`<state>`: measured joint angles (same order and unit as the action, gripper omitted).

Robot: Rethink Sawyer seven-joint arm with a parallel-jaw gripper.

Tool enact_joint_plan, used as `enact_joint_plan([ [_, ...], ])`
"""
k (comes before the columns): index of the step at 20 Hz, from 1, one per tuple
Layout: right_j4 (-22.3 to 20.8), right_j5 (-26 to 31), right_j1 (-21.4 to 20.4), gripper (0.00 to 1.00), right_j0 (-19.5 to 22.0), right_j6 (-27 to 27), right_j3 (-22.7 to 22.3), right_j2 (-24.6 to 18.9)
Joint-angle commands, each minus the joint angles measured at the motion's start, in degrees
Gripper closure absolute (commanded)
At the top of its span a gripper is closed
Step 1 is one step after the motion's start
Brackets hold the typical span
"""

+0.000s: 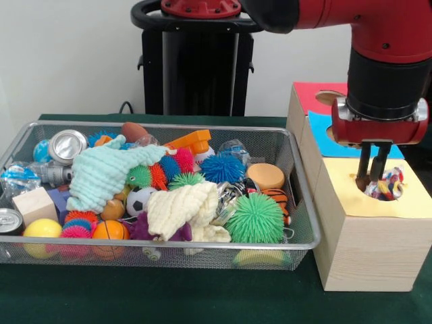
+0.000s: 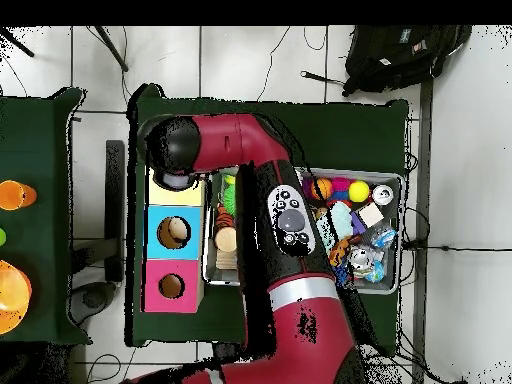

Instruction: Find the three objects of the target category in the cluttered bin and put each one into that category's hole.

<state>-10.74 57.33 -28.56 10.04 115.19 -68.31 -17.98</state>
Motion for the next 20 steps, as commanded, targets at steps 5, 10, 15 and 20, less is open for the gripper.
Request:
enact_joint_plan([
  [5,-0.7,-6.1,-2.6,1.00,-1.3,3.3,-10.4,0.2],
  [10,0.3,-5.9,-3.6,1.00,-2.0,4.3,-11.6,0.3],
  [15,0.6,-6.0,-3.7,1.00,-2.7,5.1,-11.7,0.6],
  [20,0.2,-6.8,-2.9,1.00,-2.6,4.5,-11.4,0.4],
])
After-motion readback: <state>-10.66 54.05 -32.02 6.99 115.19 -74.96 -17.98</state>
